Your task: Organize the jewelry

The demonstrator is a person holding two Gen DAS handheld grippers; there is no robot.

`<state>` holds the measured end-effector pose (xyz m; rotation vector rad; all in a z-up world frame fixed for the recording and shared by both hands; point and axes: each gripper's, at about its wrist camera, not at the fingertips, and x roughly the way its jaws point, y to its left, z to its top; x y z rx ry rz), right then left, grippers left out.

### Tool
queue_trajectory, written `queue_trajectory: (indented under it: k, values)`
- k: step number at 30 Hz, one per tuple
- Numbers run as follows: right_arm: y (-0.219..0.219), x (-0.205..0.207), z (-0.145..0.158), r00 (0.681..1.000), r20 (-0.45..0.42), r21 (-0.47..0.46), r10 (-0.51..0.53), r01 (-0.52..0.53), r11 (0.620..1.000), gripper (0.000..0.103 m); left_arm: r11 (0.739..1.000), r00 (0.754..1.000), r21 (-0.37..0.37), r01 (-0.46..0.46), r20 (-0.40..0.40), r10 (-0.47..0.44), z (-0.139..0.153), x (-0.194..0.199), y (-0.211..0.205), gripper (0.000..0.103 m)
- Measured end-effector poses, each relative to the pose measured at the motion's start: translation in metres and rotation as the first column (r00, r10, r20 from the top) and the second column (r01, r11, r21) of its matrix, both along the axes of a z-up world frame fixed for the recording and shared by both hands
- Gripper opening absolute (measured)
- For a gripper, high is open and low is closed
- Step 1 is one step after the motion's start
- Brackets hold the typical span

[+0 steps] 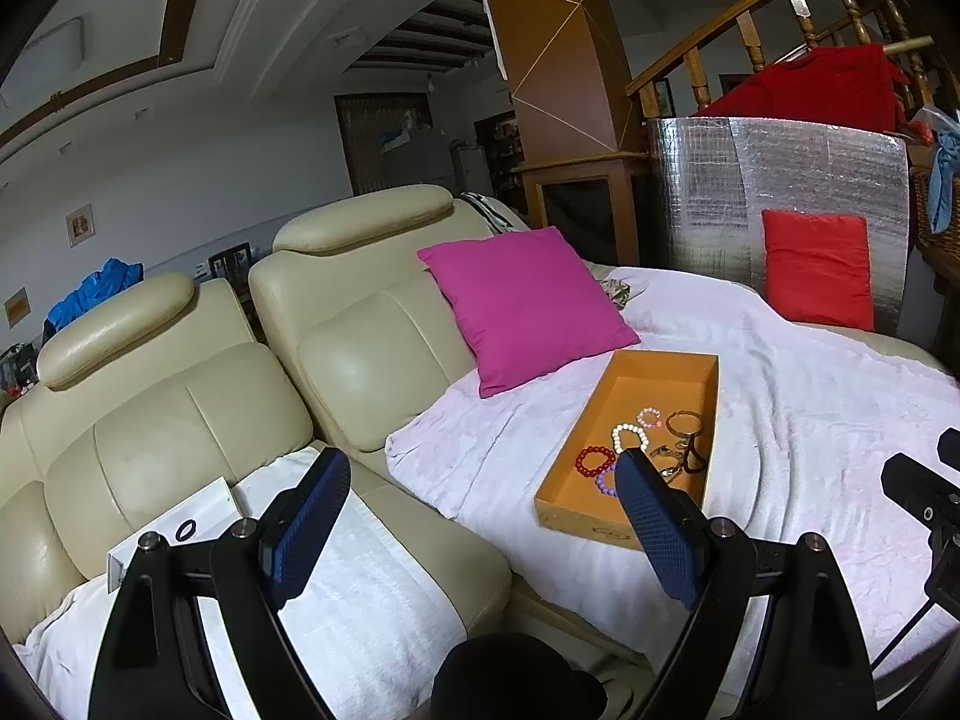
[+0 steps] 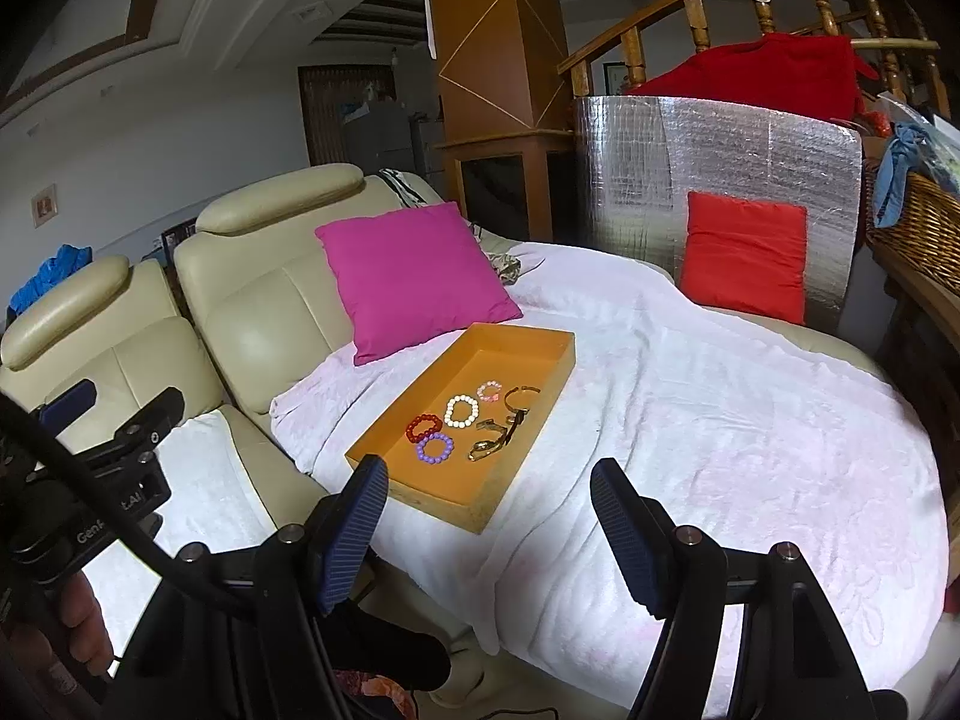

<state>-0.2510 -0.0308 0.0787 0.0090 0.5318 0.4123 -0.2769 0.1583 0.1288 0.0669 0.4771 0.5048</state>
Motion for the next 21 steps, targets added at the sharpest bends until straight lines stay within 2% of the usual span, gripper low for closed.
queue_trajectory:
  k: [21]
  values:
    - [0.016,0.018,-0.007,1.0,-0.015,-0.018,0.001,-0.001,1.0,0.073,1.0,1.0,-0.02,-0.011,-0.022,0.011,-0.011,0.013,0.014,0.09]
